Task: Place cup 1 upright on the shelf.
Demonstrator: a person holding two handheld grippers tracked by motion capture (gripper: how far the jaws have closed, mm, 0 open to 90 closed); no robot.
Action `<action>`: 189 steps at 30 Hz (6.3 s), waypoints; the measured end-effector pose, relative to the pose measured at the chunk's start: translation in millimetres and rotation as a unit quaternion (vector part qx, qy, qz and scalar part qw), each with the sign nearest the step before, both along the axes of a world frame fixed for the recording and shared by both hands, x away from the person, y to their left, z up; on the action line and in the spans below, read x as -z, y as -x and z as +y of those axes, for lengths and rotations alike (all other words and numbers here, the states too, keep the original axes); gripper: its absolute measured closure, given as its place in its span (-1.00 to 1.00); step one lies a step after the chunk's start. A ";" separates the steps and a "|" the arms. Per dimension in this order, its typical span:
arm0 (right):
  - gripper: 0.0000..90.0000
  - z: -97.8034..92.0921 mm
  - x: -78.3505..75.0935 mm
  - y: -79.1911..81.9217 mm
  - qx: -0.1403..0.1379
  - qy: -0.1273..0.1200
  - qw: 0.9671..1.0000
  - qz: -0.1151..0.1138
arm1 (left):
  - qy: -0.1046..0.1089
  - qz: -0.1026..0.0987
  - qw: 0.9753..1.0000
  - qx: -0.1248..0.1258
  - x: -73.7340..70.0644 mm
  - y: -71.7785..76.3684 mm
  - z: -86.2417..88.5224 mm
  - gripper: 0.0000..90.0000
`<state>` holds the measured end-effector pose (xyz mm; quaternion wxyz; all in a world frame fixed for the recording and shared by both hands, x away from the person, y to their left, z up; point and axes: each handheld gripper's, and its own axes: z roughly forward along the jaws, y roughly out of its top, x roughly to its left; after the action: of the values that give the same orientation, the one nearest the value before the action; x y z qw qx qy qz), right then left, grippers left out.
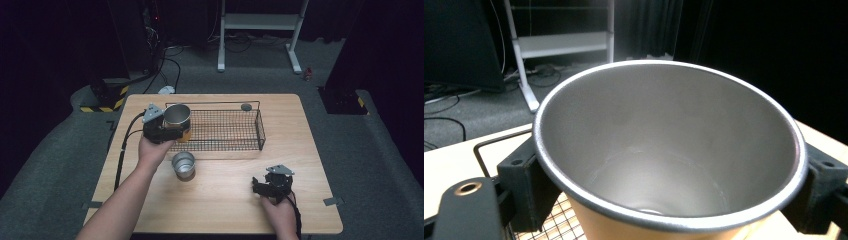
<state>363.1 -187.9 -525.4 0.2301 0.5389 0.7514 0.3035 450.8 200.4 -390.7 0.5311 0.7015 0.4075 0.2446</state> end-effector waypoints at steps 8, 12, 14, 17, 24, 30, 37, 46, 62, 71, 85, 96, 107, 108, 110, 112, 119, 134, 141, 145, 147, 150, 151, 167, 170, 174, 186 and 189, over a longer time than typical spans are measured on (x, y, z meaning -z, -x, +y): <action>-0.74 0.0 0.0 0.0 0.000 0.000 1.000 0.000 | 0.000 0.007 1.000 0.006 0.0 -16.4 -7.0 -0.70; -0.74 0.2 -0.1 0.1 0.001 -0.001 1.000 0.001 | 0.002 0.012 1.000 0.001 3.7 -23.8 -9.1 -0.70; -0.74 0.2 -0.1 0.1 0.001 -0.001 1.000 0.001 | -0.001 0.013 1.000 -0.001 5.5 -27.7 -9.8 -0.70; -0.74 0.0 0.0 0.0 0.000 0.000 1.000 0.000 | -0.004 0.015 1.000 -0.001 7.8 -33.4 -10.9 -0.70; -0.74 0.0 0.1 -0.3 -0.001 0.001 1.000 -0.001 | 0.000 0.006 1.000 -0.011 17.8 -45.9 -11.5 -0.70; -0.74 0.2 0.0 -0.3 0.000 0.000 1.000 0.000 | -0.025 0.024 0.999 -0.010 25.6 -58.2 -12.5 -0.70; -0.74 0.3 0.0 -0.4 0.000 0.000 1.000 0.000 | -0.034 0.055 0.998 -0.015 36.3 -71.5 -15.5 -0.70; -0.74 0.3 0.0 -0.4 0.000 0.000 1.000 0.000 | -0.056 0.104 0.993 -0.022 43.9 -83.5 -18.4 -0.70; -0.74 0.5 0.0 -0.3 0.001 -0.001 1.000 0.000 | -0.099 0.130 0.986 -0.035 50.0 -89.2 -23.1 -0.70; -0.74 0.5 0.0 0.1 0.000 -0.001 1.000 0.000 | -0.100 0.143 0.984 -0.036 51.7 -89.9 -23.8 -0.70; -0.74 0.5 0.0 0.1 0.000 -0.001 1.000 0.000 | -0.111 0.157 0.981 -0.039 52.6 -92.2 -29.6 -0.70; -0.74 0.5 0.0 0.2 0.000 -0.001 1.000 0.000 | -0.115 0.162 0.979 -0.042 52.0 -94.4 -33.6 -0.70; -0.74 0.4 0.0 0.3 -0.001 0.000 1.000 0.000 | -0.125 0.170 0.977 -0.041 54.3 -94.8 -35.8 -0.70; -0.74 0.4 0.0 0.3 -0.001 0.000 1.000 -0.001 | -0.126 0.171 0.976 -0.040 53.9 -95.4 -35.6 -0.70; -0.74 0.5 0.0 0.4 -0.002 0.000 1.000 -0.001 | -0.129 0.172 0.976 -0.039 54.0 -96.6 -35.9 -0.70; -0.74 0.6 0.0 0.6 -0.001 -0.001 1.000 0.000 | -0.131 0.174 0.975 -0.038 54.8 -97.1 -36.3 -0.70; -0.74 0.5 0.1 0.7 -0.002 0.000 1.000 -0.001 | -0.128 0.176 0.975 -0.043 54.8 -98.8 -35.8 -0.70; -0.74 0.3 0.1 0.7 -0.004 0.001 1.000 -0.002 | -0.145 0.173 0.974 -0.031 55.9 -88.6 -33.7 -0.70; -0.74 0.3 0.1 0.7 -0.003 0.001 1.000 -0.002 | -0.146 0.166 0.975 -0.028 57.8 -83.9 -29.8 -0.70; -0.74 0.3 0.1 0.7 -0.003 0.001 1.000 -0.002 | -0.152 0.165 0.974 -0.027 58.0 -81.9 -29.6 -0.70; -0.74 0.3 0.1 0.7 -0.003 0.001 1.000 -0.002 | -0.158 0.165 0.973 -0.030 58.1 -81.4 -30.3 -0.70; -0.74 0.3 0.1 0.7 -0.003 0.001 1.000 -0.002 | -0.161 0.168 0.972 -0.030 58.9 -80.5 -30.2 -0.69; -0.74 0.3 0.1 0.7 -0.003 0.001 1.000 -0.002 | -0.161 0.169 0.972 -0.031 59.1 -80.2 -29.8 -0.69; -0.74 0.3 0.1 0.7 -0.003 0.001 1.000 -0.002 | -0.168 0.172 0.970 -0.037 60.4 -75.6 -29.4 -0.69; -0.74 0.3 0.1 0.7 -0.003 0.001 1.000 -0.002 | -0.175 0.175 0.968 -0.043 59.7 -75.5 -29.9 -0.77; -0.74 0.3 0.1 0.7 -0.003 0.001 1.000 -0.002 | -0.163 0.185 0.968 -0.038 58.4 -76.6 -26.0 -0.95; -0.74 0.5 0.0 0.4 -0.003 0.001 1.000 -0.001 | -0.145 0.171 0.973 -0.048 53.1 -74.6 -24.4 -0.99; -0.74 0.5 0.0 0.4 -0.003 0.001 1.000 -0.001 | -0.141 0.167 0.974 -0.052 51.4 -74.2 -23.2 -0.99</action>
<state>362.7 -187.4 -525.4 0.2303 0.5359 0.7531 0.3044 525.0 177.3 -442.1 0.3379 0.7782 0.4878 0.2056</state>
